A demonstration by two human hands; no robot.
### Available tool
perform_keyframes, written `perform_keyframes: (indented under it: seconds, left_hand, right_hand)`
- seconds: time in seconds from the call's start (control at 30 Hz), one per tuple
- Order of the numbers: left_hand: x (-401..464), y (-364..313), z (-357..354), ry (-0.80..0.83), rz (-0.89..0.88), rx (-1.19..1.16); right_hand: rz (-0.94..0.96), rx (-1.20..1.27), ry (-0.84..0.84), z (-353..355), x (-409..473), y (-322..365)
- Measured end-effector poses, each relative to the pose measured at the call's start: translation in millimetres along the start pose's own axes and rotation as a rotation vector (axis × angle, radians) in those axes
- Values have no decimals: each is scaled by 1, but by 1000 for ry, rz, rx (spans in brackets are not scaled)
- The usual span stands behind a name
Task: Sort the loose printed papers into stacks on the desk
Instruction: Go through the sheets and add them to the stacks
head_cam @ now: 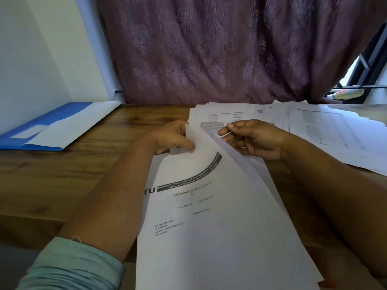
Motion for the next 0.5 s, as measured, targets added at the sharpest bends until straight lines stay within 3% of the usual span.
perform_keyframes:
  seconds: [0.07,0.13,0.23,0.3,0.5]
  left_hand:
    - [0,-2,3,-17,-14,6]
    - [0,-6,3,-13,-58,27]
    - [-1,-9,2,-14,-105,-7]
    - [-2,-12,-1,12,-143,-6]
    - [0,-12,-8,95,-154,-22]
  right_hand:
    - [11,1,-6,2,2,3]
    - [59,-133,-166,20,5,6]
    - [149,-728,-411,51,8,17]
    - [120,-968,-420,59,9,15]
    - [36,-991,-341,54,9,9]
Point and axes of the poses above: each hand's wrist, its own x-axis towards the middle knuckle, its own z-axis out of the back of the hand, y = z × x, the point moved 9 cm from there along x, towards the middle knuckle, and after that the axes turned 6 degrees about x, right-handed, at the moved point
